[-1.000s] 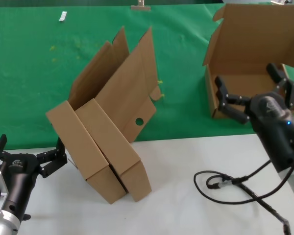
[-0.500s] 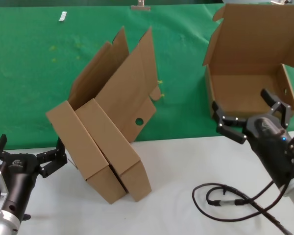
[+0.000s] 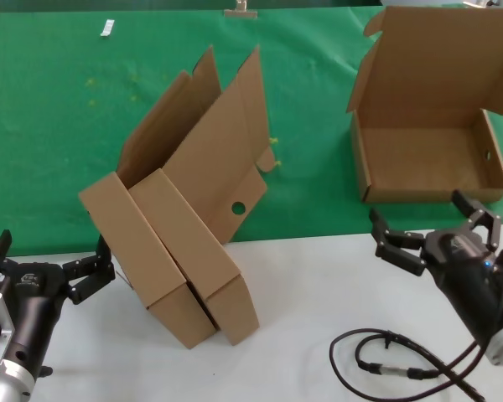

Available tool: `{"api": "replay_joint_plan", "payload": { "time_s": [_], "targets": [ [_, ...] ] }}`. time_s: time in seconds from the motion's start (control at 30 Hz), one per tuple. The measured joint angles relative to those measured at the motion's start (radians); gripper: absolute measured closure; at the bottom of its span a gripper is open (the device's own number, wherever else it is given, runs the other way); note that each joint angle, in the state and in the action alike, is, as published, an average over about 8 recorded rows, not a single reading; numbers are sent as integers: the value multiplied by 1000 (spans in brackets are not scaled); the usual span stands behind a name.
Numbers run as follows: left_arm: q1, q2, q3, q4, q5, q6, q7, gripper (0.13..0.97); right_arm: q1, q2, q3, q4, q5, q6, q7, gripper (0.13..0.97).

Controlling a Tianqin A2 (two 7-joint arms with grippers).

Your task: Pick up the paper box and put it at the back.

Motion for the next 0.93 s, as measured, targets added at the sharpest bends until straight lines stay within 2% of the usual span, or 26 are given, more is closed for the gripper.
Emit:
{"api": "replay_joint_plan", "payload": {
  "time_s": [0.93],
  "targets": [
    [0,0,0,0,0,0,0,132,-186,86,-129,226,-218,342,316,129]
  ]
}}
